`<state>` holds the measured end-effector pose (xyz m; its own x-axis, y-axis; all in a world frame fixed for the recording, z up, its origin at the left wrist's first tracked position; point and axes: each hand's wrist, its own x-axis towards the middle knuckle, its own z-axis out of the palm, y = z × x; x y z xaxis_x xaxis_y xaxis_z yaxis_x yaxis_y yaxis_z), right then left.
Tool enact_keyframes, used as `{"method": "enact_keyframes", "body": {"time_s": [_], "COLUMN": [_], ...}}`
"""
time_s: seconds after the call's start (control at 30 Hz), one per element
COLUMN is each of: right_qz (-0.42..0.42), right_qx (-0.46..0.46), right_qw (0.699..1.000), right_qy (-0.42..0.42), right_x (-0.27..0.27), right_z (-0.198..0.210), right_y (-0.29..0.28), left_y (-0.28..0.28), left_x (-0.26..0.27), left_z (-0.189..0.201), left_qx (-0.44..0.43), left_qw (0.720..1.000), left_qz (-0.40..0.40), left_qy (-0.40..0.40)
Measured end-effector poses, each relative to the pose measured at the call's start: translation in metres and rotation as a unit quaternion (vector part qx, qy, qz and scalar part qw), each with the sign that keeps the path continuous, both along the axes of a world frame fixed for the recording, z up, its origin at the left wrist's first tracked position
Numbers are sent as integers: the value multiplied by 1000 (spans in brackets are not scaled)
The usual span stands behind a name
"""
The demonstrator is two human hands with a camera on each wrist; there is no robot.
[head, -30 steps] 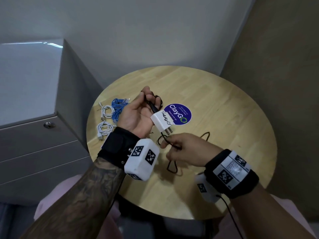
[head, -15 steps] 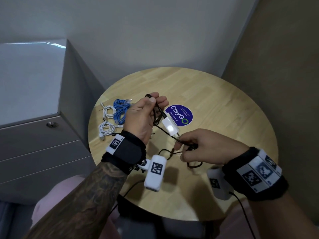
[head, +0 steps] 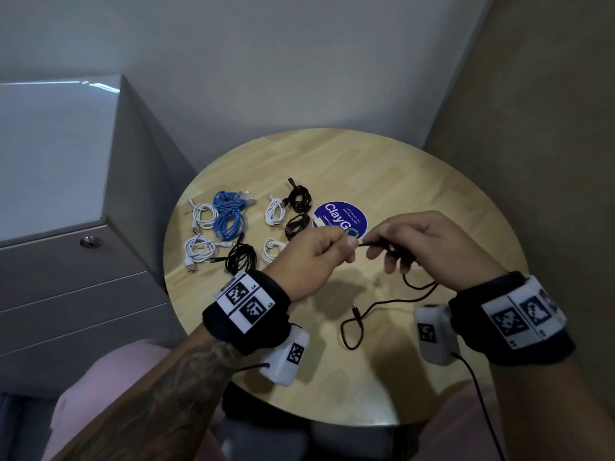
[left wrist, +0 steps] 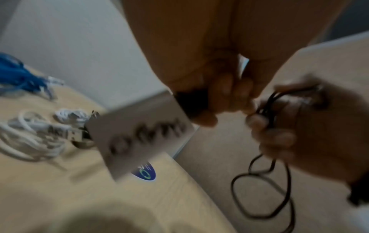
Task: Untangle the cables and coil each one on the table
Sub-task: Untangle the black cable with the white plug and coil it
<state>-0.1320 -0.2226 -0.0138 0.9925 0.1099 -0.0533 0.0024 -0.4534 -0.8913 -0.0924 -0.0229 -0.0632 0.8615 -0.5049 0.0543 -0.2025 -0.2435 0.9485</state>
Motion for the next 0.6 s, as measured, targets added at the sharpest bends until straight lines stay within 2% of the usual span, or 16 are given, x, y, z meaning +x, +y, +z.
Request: {"method": "enact_keyframes", "body": {"time_s": [0.1,0.27,0.37,0.5,0.6], "right_qz": [-27,-83,-94,-233,-298], "right_qx": [45,99,39,66,-34], "right_qw": [998,990,994,968,951], "right_qy": [40,50,-30,-65,-75], "right_x": [3,14,12,15,18], "right_z": [-5,-13,-13,-20,-23], "right_y": [-7,-23,-39,-63,-65], "left_y": [4,11,27,52,59], "left_x": [9,16,28,39,39], "left_z": [0,1,7,14,14], "left_qx": [-58,-140,-194,-237,-246], "left_qw": [997,977,955,933,929], "left_qz": [38,80,128,148,131], "left_qy": [43,142,183,228,245]}}
